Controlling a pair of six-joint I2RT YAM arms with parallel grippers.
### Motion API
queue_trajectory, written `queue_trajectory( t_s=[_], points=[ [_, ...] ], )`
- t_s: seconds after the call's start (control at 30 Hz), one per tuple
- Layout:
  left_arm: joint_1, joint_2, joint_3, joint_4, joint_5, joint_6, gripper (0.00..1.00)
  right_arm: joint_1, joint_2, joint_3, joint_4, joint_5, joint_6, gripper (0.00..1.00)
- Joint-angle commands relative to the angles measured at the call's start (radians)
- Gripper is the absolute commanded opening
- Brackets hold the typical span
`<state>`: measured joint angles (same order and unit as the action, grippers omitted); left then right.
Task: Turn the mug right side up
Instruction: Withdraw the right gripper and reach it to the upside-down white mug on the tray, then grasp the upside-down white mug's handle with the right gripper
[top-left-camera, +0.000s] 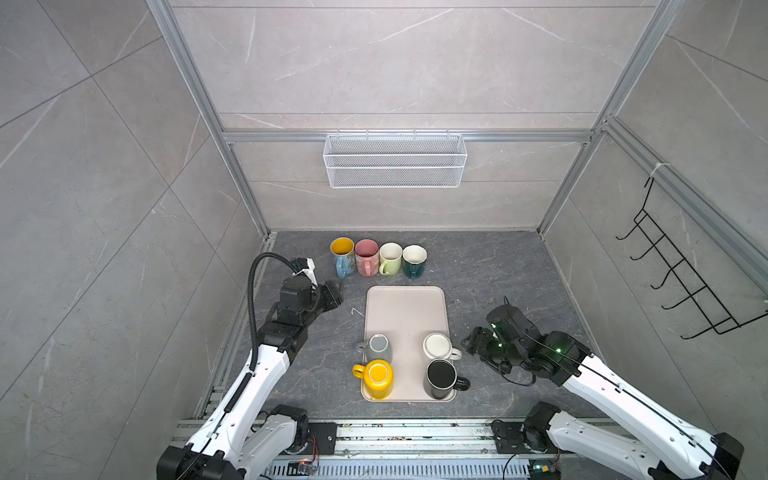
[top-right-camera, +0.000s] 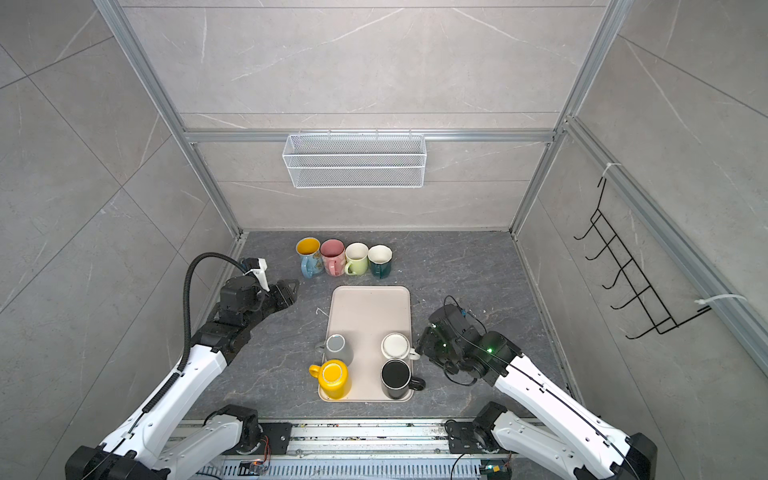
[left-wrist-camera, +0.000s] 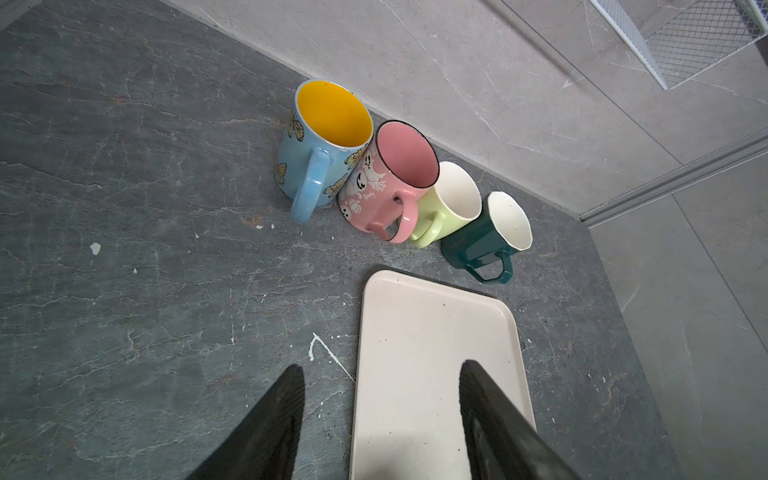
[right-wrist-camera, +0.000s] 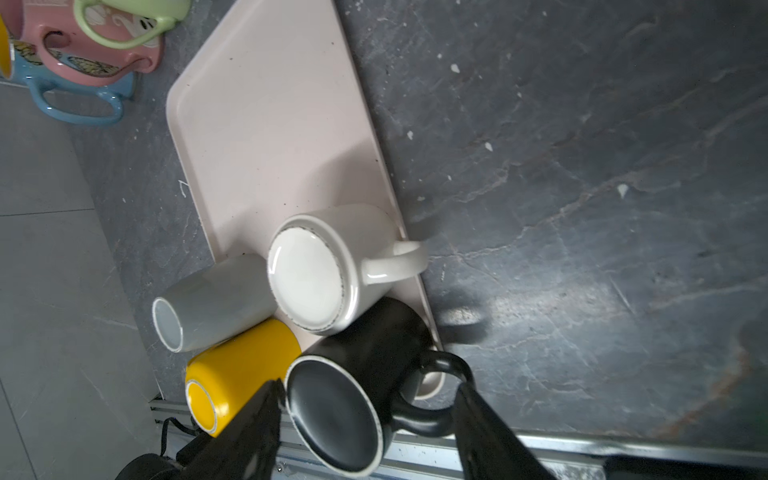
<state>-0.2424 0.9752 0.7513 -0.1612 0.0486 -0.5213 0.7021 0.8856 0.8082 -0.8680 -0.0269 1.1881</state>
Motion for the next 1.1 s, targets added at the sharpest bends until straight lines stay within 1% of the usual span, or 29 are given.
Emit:
queue_trajectory(
  t_s=[0.0, 0.17, 0.37, 0.47, 0.53, 0.67, 0.8, 1.07],
  points=[
    [-0.006, 0.009, 0.036, -0.01, -0.037, 0.058, 0.63, 0.001, -0.02, -0.044, -0.055, -0.012, 0.159, 0.67],
    [-0.013, 0.039, 0.036, -0.001, -0.078, 0.071, 0.63, -0.006, 0.006, -0.047, -0.008, -0.028, 0.238, 0.66],
    [-0.023, 0.073, 0.052, 0.0, -0.08, 0.1, 0.63, -0.044, 0.069, -0.062, 0.097, -0.088, 0.3, 0.61],
    [-0.025, 0.076, 0.047, 0.002, -0.098, 0.113, 0.63, -0.076, 0.079, -0.114, 0.161, -0.125, 0.373, 0.59],
    [-0.025, 0.081, 0.046, 0.005, -0.111, 0.123, 0.64, -0.103, 0.072, -0.173, 0.242, -0.158, 0.425, 0.58],
    [-0.025, 0.092, 0.055, 0.002, -0.099, 0.146, 0.64, -0.151, 0.059, -0.267, 0.363, -0.2, 0.504, 0.57],
    [-0.025, 0.1, 0.059, 0.003, -0.103, 0.147, 0.64, -0.173, 0.079, -0.286, 0.434, -0.224, 0.516, 0.56],
    [-0.024, 0.104, 0.062, 0.002, -0.108, 0.14, 0.64, -0.197, 0.183, -0.279, 0.547, -0.304, 0.519, 0.56]
  ],
)
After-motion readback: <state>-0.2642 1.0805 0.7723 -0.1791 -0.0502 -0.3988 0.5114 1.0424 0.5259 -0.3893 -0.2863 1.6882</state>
